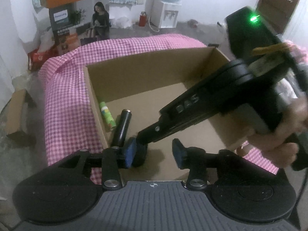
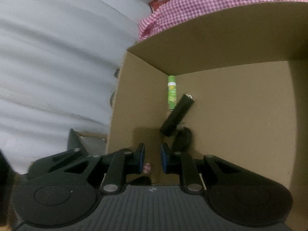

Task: Organize rigid objects
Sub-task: 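Lower the black key fob into the box and open the right tool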

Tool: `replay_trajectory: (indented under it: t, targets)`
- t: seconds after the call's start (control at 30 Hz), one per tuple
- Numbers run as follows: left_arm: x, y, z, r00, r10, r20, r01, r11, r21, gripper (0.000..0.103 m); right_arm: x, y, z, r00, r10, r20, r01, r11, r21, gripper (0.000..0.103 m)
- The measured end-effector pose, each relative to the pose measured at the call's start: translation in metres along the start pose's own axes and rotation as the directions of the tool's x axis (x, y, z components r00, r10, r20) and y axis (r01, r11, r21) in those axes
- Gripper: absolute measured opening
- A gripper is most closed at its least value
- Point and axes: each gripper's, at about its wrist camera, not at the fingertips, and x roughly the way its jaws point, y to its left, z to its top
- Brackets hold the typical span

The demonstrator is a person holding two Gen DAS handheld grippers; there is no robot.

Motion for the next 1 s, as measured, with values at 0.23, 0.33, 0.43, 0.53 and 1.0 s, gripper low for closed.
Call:
replay_trajectory:
  t: [0.23,0.33,0.43,0.53,1.0]
  targets:
    - [-0.019,0.002,-0.006,0.995,-0.019,0.093,0.021,1.000,-0.019,0.061,-0.001,0.009,0.000,1.000,-0.010,0.015,0.010,0.999,-0.043,0.021]
    - [-0.034,-0.001,-0.011,0.988,-0.031,0.151,0.035,0.999,-0.026,0.067,-0.021,0.020,-0.007,0.997,-0.016,0.073,0.022,0.995,-0.094,0.022]
    - [-0.052,-0.008,-0.018,0.977,-0.049,0.210,0.053,0.999,-0.014,0.077,-0.056,0.029,-0.023,0.990,0.011,0.137,0.008,0.991,-0.136,0.024]
    - [-0.068,-0.018,-0.028,0.963,-0.033,0.267,0.038,0.999,-0.014,0.083,-0.103,0.033,-0.052,0.973,0.047,0.227,-0.008,0.986,-0.169,0.036]
    - [-0.073,-0.082,-0.086,0.920,-0.147,0.364,0.148,0.989,0.025,0.099,-0.321,0.048,-0.225,0.773,-0.173,0.611,0.387,0.891,-0.238,0.062]
